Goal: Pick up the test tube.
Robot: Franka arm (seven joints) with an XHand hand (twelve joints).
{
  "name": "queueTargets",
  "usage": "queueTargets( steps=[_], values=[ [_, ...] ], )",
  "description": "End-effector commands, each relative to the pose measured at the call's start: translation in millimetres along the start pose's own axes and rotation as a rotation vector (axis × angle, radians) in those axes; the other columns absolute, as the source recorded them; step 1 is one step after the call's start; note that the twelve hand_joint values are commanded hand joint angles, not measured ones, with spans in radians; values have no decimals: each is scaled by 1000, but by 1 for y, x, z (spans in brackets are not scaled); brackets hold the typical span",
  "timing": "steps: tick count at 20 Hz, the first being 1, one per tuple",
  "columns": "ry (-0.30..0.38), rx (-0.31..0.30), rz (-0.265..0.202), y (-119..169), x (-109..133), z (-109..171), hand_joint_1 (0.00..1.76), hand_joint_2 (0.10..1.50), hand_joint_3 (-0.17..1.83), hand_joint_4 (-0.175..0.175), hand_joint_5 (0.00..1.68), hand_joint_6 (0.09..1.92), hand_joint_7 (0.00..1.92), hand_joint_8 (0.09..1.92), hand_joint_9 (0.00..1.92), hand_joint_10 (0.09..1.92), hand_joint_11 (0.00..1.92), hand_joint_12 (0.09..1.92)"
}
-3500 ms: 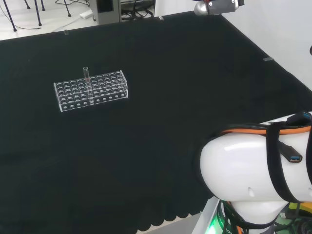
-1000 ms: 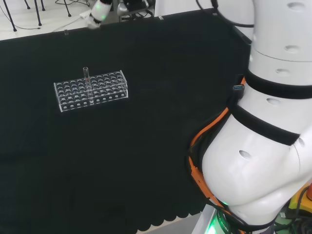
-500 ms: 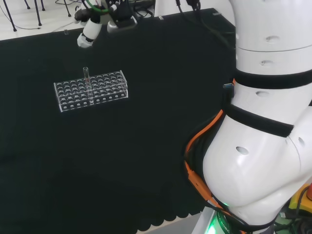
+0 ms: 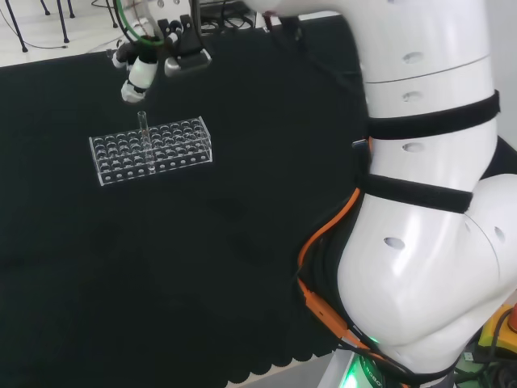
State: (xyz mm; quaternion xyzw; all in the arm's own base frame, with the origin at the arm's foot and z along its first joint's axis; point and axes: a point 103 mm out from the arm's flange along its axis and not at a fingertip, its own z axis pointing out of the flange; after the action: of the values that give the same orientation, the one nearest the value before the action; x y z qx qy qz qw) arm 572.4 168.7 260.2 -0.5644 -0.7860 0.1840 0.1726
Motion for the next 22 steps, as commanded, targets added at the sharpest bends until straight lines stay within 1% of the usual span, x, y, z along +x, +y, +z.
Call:
queueTargets(
  steps=[1,3,5,7,11,14,18,22],
  values=[
    [-49,73,16,27,-36,42,816,698,622,-77,237,87,202,863,119,999,0,1407],
    [-50,79,23,28,-65,62,819,698,624,-79,244,87,214,866,130,1000,0,1414],
    [-102,111,54,31,-31,53,822,697,628,-80,254,87,228,868,139,999,0,1425],
    [-107,130,63,34,-17,52,826,697,631,-81,260,87,238,868,145,997,0,1435],
    [-84,154,45,35,-11,60,831,697,635,-82,268,87,251,871,153,997,0,1441],
    [-63,156,33,35,-8,67,832,696,638,-85,279,87,273,877,164,999,0,1447],
    [-37,131,30,37,-4,70,848,693,649,-93,317,87,349,876,212,992,0,1473],
    [-31,104,31,43,2,64,886,685,660,-106,370,87,462,871,291,977,0,1527]
  ],
)
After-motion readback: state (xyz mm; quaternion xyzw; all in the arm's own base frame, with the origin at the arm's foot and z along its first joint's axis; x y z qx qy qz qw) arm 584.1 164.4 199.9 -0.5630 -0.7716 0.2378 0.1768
